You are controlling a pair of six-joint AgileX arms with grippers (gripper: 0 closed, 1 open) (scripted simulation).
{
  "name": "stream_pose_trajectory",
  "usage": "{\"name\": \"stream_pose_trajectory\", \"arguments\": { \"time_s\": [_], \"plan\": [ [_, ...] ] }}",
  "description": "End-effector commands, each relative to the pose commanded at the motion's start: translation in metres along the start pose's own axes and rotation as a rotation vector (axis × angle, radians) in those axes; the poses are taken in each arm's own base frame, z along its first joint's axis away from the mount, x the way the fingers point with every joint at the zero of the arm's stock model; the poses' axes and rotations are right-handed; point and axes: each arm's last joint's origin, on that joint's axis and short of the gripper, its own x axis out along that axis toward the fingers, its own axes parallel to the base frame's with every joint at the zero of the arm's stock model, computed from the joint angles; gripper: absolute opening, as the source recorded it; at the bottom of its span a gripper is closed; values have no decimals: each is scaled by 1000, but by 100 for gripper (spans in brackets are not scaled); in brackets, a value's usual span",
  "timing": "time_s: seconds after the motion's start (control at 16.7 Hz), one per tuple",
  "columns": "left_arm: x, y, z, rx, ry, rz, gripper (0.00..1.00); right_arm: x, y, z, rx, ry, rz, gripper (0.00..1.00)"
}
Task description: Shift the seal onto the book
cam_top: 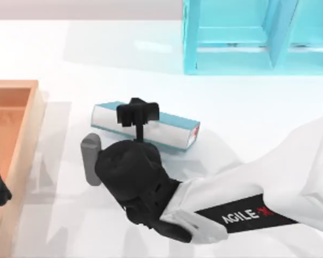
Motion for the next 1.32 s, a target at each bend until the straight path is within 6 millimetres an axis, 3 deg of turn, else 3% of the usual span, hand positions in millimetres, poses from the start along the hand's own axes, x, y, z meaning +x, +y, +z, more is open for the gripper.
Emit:
{"name": "stream_pose_trajectory", "arguments": {
  "time_s": [0.48,0.66,1.08,1.2,1.32],
  "plan": [
    [0,0,0,0,0,0,100,-5,0,2,5,4,0,100],
    [0,0,0,0,0,0,100,-32,2,11,15,26,0,100],
    [0,0,0,0,0,0,100,-128,28,20,0,13,11,100],
    [0,0,0,0,0,0,100,-144,31,19,-2,1,4,100],
    [0,0,0,0,0,0,100,-146,31,19,-2,0,2,100]
  ]
}}
